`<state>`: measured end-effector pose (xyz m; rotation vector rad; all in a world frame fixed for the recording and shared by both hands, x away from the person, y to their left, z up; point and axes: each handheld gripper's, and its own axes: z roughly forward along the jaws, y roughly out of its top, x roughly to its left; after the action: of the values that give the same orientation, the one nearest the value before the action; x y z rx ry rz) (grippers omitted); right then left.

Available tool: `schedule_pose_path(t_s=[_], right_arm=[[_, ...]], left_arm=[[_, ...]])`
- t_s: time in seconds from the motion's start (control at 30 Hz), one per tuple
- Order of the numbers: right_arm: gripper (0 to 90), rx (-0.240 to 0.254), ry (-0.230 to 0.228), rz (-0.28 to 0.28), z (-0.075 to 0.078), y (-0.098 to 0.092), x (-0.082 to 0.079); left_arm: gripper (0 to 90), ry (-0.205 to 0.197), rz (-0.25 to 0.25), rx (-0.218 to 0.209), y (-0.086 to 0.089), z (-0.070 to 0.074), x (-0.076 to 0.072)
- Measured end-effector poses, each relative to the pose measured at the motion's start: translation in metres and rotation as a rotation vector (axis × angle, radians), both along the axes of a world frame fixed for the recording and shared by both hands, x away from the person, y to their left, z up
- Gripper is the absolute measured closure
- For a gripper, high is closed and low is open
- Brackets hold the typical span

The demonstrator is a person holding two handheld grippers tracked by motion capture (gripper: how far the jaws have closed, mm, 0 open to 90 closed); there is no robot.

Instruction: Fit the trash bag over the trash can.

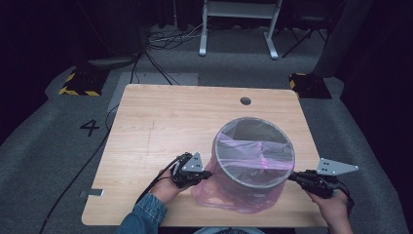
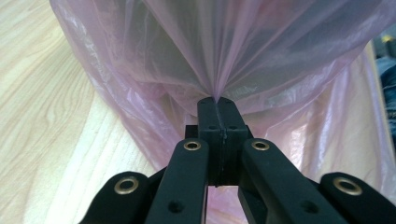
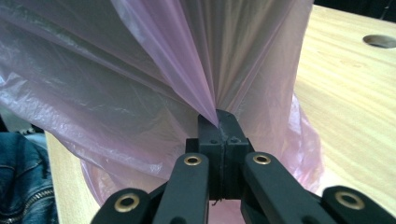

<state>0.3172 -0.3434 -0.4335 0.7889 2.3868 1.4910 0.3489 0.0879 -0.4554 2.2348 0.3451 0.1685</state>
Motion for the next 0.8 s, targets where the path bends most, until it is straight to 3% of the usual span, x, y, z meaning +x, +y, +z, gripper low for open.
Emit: schedule_pose_path(t_s=[0.1, 0.2, 0.23, 0.3, 0.4, 0.47, 0.6, 0.63, 0.67, 0.7, 0.73, 0.8], right_arm=[[85.9, -0.017, 0.007, 0.008, 0.003, -0.001, -0.001], [55.1, 0.011, 0.032, 0.040, 0.004, -0.005, -0.002], [48.8, 0.015, 0.026, 0.039, 0.005, -0.006, -0.002], [33.5, 0.027, -0.031, 0.031, 0.007, -0.011, -0.004], [22.5, 0.047, -0.064, -0.044, 0.013, -0.019, -0.004], [20.7, 0.045, -0.082, -0.094, 0.018, -0.023, -0.005], [20.0, 0.052, -0.085, -0.128, 0.025, -0.028, -0.003], [20.1, 0.085, -0.043, -0.138, 0.024, -0.028, -0.003], [19.7, 0.136, 0.033, -0.145, 0.022, -0.029, -0.001], [19.8, 0.175, 0.064, -0.149, 0.021, -0.031, 0.001], [21.5, 0.188, 0.035, -0.147, 0.022, -0.031, 0.001], [20.9, 0.151, -0.011, -0.162, 0.025, -0.031, 0.001]], left_arm=[[90.0, 0.014, 0.004, -0.031, 0.003, -0.002, 0.000], [63.7, 0.019, 0.026, -0.085, 0.008, 0.000, 0.001], [59.8, 0.015, 0.038, -0.119, 0.012, 0.001, 0.000], [55.1, -0.018, 0.072, -0.148, 0.019, 0.005, -0.001], [47.5, -0.023, 0.129, -0.173, 0.030, 0.008, -0.001], [46.0, -0.013, 0.184, -0.170, 0.038, 0.006, 0.000], [44.5, 0.015, 0.279, -0.137, 0.055, -0.003, 0.003], [44.5, 0.012, 0.304, -0.121, 0.058, -0.005, 0.003], [44.5, 0.012, 0.324, -0.110, 0.062, -0.006, 0.002], [44.5, 0.016, 0.341, -0.104, 0.065, -0.007, 0.002], [44.4, 0.017, 0.356, -0.097, 0.068, -0.009, 0.002], [44.4, 0.010, 0.384, -0.070, 0.074, -0.011, 0.001]])
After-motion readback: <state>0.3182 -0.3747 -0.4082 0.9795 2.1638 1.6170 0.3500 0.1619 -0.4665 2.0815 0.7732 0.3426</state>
